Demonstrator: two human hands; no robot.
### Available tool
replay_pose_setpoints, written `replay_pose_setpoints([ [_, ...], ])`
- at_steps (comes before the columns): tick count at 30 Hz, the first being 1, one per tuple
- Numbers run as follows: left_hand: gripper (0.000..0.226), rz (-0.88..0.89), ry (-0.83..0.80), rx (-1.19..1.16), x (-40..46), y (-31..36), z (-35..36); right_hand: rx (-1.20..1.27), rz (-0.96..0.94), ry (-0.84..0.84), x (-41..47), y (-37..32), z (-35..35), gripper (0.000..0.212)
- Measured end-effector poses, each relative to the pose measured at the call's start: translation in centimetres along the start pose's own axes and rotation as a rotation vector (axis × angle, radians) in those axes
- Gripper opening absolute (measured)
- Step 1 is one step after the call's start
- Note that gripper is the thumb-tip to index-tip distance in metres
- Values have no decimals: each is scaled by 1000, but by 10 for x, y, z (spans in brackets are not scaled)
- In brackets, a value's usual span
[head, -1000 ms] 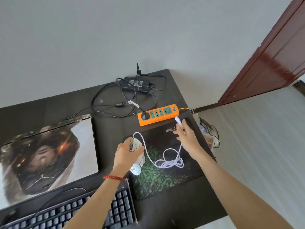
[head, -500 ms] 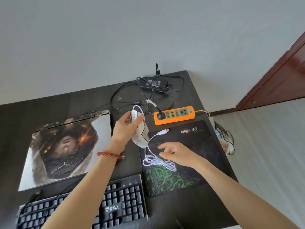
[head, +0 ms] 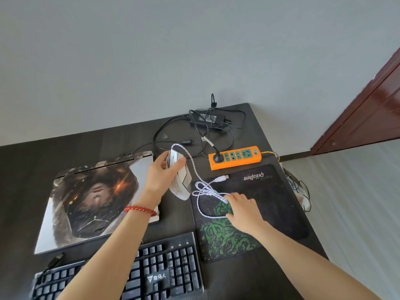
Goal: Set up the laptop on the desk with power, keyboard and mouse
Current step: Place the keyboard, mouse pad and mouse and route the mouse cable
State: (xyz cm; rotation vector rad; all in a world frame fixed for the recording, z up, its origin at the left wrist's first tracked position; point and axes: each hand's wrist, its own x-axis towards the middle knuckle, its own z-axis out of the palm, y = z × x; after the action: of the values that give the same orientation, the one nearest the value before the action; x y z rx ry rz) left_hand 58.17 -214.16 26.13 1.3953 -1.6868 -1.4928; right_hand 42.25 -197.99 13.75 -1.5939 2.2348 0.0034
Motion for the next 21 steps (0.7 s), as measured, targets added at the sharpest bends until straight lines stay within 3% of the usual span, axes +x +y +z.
replay_pose_setpoints([
  [3, 31, -49, 36, -8, -4, -16, -8, -71, -98, -90, -9, 6, 19, 60],
  [6, 20, -66, 64, -7, -7, -27, -14, -113, -64, -22, -18, 11, 26, 53],
  [9, 11, -57, 76, -2, -9, -35, -13, -180, 162, 81, -23, 34, 15, 36],
  [12, 21, -15, 37, 52, -12, -41, -1, -131, 376, 212, -25, 54, -1, 31],
  [15, 13, -26, 24, 102, -10, -49, 13, -66, 164, 237, -23, 41, -1, 26],
  [17, 32, -49, 32, 156, -6, -55, 22, -43, 57, 118, -20, 25, 12, 36],
  [19, 51, -86, 45, 234, -3, -61, 28, -56, 115, 58, -16, 15, 23, 42],
  [21, 61, -116, 46, 297, -1, -66, 35, -64, 171, 61, -12, 10, 27, 33],
])
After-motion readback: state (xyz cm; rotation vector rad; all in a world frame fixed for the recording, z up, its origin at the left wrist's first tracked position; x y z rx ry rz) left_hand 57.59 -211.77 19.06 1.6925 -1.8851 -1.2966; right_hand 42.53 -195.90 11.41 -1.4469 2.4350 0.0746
